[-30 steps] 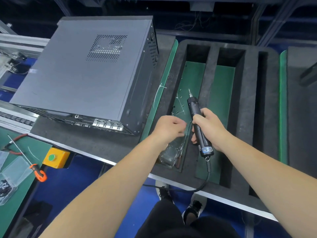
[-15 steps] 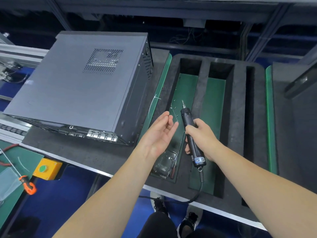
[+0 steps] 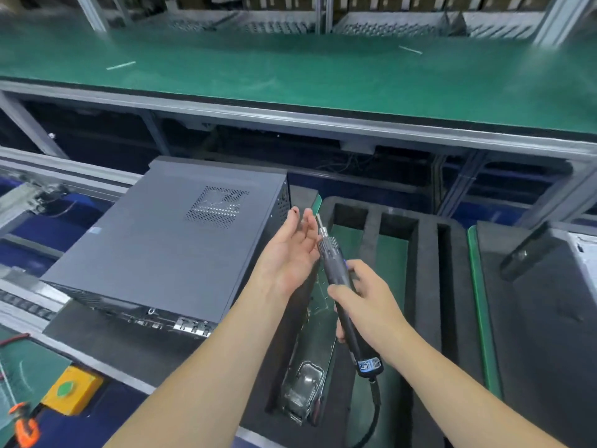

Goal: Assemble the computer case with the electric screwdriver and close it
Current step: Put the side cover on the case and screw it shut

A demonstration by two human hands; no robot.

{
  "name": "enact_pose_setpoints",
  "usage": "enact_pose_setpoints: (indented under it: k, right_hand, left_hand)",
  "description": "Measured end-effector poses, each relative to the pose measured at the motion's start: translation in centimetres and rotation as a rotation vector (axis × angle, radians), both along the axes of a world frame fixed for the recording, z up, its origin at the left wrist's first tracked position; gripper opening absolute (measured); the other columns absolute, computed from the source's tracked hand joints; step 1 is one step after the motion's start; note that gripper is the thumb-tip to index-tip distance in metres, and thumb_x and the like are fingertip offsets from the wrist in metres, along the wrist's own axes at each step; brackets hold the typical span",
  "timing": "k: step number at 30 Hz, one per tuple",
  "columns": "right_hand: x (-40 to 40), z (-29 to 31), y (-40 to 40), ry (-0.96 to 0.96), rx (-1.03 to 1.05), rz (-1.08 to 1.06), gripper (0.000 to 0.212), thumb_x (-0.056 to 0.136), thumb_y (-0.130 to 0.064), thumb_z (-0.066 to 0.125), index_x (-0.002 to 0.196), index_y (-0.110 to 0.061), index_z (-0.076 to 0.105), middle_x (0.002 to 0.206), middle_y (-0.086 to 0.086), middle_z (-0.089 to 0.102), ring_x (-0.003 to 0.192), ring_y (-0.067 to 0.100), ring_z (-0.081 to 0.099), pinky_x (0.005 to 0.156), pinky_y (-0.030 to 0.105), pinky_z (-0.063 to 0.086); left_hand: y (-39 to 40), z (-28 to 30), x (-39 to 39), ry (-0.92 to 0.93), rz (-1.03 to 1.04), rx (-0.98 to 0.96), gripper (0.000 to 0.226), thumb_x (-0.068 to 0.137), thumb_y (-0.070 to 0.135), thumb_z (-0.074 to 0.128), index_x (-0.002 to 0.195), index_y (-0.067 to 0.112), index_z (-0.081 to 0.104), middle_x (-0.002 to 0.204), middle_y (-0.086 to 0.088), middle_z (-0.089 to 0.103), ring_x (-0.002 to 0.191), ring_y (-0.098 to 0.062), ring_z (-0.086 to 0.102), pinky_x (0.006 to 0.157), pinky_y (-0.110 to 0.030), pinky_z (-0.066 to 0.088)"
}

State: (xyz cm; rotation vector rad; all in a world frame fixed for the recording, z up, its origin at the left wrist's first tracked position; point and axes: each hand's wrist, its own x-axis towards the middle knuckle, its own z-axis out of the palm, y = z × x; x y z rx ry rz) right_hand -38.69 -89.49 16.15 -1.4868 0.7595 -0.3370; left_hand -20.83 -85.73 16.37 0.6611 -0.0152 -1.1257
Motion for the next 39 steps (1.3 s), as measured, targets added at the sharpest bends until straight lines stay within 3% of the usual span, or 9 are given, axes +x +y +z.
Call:
enact_pose_setpoints:
  k: [4, 11, 22, 27, 35, 39]
  right_hand:
    - [0.3, 1.7, 0.5, -0.023, -0.062, 0.059, 0.022, 0.086, -0.028, 0.065, 0.105, -0.037, 0.061, 0.083, 0.021, 0.059, 0.046, 0.033, 0.058, 0.046, 0.038, 0.055]
    - [0.9, 2.8, 0.9, -0.018, -0.12, 0.076, 0.02, 0.09, -0.025, 0.064, 0.106, -0.036, 0.061, 0.083, 0.017, 0.062, 0.045, 0.032, 0.06, 0.045, 0.036, 0.055]
    - [2.3, 2.5, 1.7, 0.045, -0.185, 0.1, 0.029, 0.081, -0.041, 0.062, 0.11, -0.045, 0.058, 0.086, 0.007, 0.067, 0.044, 0.028, 0.065, 0.049, 0.037, 0.058]
    - [3.7, 2.8, 3.0, 0.049, -0.274, 0.156, 0.033, 0.079, -0.046, 0.06, 0.112, -0.046, 0.056, 0.086, 0.002, 0.069, 0.044, 0.026, 0.066, 0.052, 0.04, 0.06]
    - [6.7, 4.1, 8.8, -0.019, -0.337, 0.293, 0.026, 0.08, -0.043, 0.061, 0.106, -0.043, 0.056, 0.082, 0.001, 0.069, 0.044, 0.018, 0.06, 0.05, 0.039, 0.057]
    - [8.1, 4.6, 12.1, -0.016, -0.339, 0.33, 0.024, 0.079, -0.043, 0.06, 0.102, -0.04, 0.055, 0.082, -0.001, 0.07, 0.043, 0.02, 0.061, 0.048, 0.039, 0.057]
  left_hand:
    - [0.1, 1.6, 0.3, -0.034, -0.033, -0.092, 0.011, 0.093, 0.024, 0.064, 0.096, 0.016, 0.071, 0.105, 0.003, 0.069, 0.095, -0.011, 0.07, 0.099, -0.04, 0.053]
    - [1.1, 2.8, 1.0, -0.17, -0.042, -0.119, 0.014, 0.092, 0.019, 0.068, 0.086, 0.014, 0.079, 0.092, 0.0, 0.073, 0.093, -0.009, 0.072, 0.09, -0.038, 0.058]
    - [2.9, 3.6, 1.8, -0.278, 0.042, -0.009, 0.016, 0.101, 0.012, 0.062, 0.095, 0.007, 0.075, 0.106, -0.014, 0.074, 0.102, -0.02, 0.074, 0.089, -0.04, 0.059]
    - [5.5, 5.1, 2.0, -0.329, 0.14, 0.042, 0.012, 0.102, 0.016, 0.06, 0.101, 0.007, 0.069, 0.112, -0.014, 0.075, 0.109, -0.022, 0.072, 0.101, -0.042, 0.055]
    - [12.9, 7.3, 3.1, -0.341, 0.363, 0.137, 0.018, 0.105, 0.022, 0.056, 0.112, 0.007, 0.061, 0.116, -0.013, 0.072, 0.124, -0.033, 0.064, 0.079, -0.029, 0.06]
    - [16.5, 7.5, 3.8, -0.328, 0.43, 0.161, 0.018, 0.106, 0.02, 0.054, 0.105, 0.007, 0.065, 0.118, -0.015, 0.07, 0.126, -0.035, 0.062, 0.077, -0.029, 0.061]
